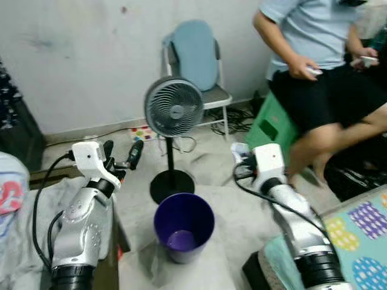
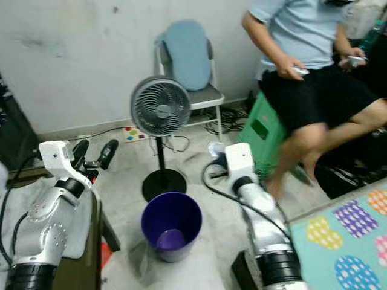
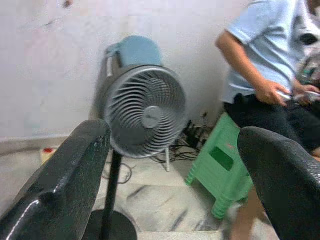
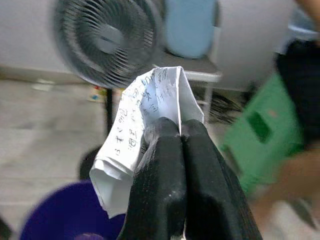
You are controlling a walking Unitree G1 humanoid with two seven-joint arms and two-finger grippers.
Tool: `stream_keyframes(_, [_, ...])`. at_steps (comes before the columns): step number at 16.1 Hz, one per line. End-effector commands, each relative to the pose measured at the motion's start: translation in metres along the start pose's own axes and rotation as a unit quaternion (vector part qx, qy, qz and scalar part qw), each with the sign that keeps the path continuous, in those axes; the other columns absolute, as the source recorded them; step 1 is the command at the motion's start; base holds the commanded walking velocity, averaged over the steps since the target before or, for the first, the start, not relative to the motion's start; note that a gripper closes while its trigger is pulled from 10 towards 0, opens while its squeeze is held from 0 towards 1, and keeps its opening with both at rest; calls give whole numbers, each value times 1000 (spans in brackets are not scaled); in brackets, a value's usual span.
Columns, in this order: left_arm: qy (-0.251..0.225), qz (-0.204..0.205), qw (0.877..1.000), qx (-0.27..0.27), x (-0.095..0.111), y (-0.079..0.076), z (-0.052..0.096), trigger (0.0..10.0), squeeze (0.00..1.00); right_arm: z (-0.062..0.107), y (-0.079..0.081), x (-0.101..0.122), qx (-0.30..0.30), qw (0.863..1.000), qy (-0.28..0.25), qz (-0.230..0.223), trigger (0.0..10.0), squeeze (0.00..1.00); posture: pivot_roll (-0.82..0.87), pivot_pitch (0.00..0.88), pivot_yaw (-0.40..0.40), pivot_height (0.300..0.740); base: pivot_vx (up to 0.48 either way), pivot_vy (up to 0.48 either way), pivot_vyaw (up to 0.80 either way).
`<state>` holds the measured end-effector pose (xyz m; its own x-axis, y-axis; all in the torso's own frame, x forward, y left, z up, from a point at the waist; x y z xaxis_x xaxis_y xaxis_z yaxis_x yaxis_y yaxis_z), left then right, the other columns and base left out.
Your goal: Clean up the room
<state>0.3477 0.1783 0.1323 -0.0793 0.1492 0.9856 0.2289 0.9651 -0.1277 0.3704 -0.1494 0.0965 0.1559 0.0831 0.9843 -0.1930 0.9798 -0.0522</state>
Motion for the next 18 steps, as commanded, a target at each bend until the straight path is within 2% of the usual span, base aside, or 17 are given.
stream_keyframes(1, [-9,-19,1000,-13,6,0,6,10000,0,1,-6,-5,-17,1000,9,-1,10000,0,-83,0,-16,740,0,0,0])
stream_keyframes(2, [-8,-25,999,-21,5,-1,13,10000,0,5,-8,-10,-23,1000,17,2,10000,0,-89,0,-20,740,0,0,0])
stream_keyframes(5, [30,-46,997,-58,-17,-12,30,10000,0,10,-7,-29,-26,998,52,-1,10000,0,-81,8,-17,740,0,0,0])
stream_keyframes(7, [22,-32,996,-75,-12,-22,28,10000,0,8,0,-30,-19,998,58,-10,10000,0,-86,50,-3,740,0,0,0])
stream_keyframes(8, [29,-28,995,-88,-14,-24,29,10000,0,10,9,-31,-12,998,60,-18,10000,0,-103,76,0,740,244,0,0])
stream_keyframes(12, [25,-17,996,-86,-13,-26,27,10000,0,18,22,-33,10,998,63,-16,10000,0,-115,86,1,740,273,0,0])
stream_keyframes(18, [31,-10,995,-98,-15,-33,27,10000,0,16,29,-31,18,998,60,-17,10000,0,-108,80,12,740,301,0,0])
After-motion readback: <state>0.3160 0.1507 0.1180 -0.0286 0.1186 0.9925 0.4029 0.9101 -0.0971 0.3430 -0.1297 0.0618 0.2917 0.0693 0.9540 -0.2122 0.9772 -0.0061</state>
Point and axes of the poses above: a point about 5 cm out from each wrist's last joint towards the gripper, its own z axis pointing back from the gripper into the wrist, its own x axis along the axis of the wrist's last joint, y = z × x, the point moved 5 cm from there along -z, pointing out of the wrist towards the gripper, and after that the axes turned 6 degrees about -z, right-handed, at the moved point
